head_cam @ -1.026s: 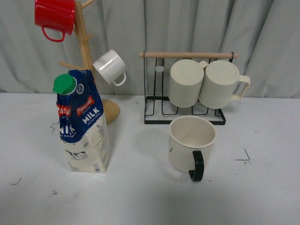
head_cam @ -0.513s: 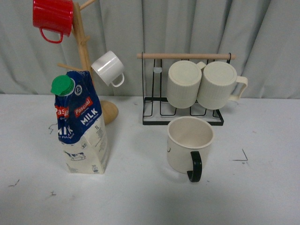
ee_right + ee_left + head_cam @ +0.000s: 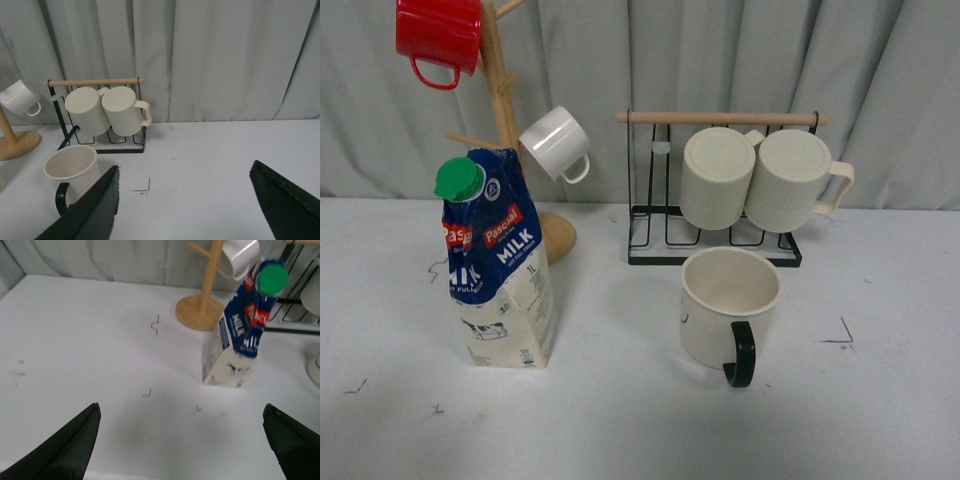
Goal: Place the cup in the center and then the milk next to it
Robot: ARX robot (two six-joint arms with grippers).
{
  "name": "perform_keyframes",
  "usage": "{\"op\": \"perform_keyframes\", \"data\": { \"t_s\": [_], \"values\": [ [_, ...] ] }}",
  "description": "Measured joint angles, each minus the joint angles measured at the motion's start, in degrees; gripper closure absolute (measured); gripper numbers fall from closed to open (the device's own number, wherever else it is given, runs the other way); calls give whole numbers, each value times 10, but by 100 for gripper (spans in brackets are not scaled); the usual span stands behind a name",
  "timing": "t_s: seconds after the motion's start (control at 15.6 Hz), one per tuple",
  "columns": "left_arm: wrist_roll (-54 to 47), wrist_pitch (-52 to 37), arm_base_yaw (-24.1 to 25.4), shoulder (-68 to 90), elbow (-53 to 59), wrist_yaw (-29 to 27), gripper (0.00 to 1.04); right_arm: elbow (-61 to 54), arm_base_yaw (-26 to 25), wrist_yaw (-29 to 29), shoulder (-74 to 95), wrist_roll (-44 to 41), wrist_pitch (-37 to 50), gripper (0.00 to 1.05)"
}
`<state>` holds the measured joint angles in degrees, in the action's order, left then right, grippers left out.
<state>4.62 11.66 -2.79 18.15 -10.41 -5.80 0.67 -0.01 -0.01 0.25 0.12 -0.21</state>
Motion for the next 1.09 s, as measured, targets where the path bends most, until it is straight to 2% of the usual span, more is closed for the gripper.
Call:
{"op": "perform_keyframes", "data": {
  "t_s": [0.13, 0.32, 0.45, 0.77, 1.09],
  "values": [
    [13, -138, -23, 133, -49, -20, 7, 0, 0, 0, 0, 0, 0, 6],
    [20, -330, -61, 383, -126, -27, 7, 0, 0, 0, 0, 0, 0, 6],
    [26, -393, -78, 515, -189, -19, 7, 0, 0, 0, 0, 0, 0, 6],
    [40, -413, -102, 665, -291, -10, 7, 0, 0, 0, 0, 0, 0, 6],
    [59, -441, -115, 734, -296, -4, 7, 0, 0, 0, 0, 0, 0, 6]
  ]
}}
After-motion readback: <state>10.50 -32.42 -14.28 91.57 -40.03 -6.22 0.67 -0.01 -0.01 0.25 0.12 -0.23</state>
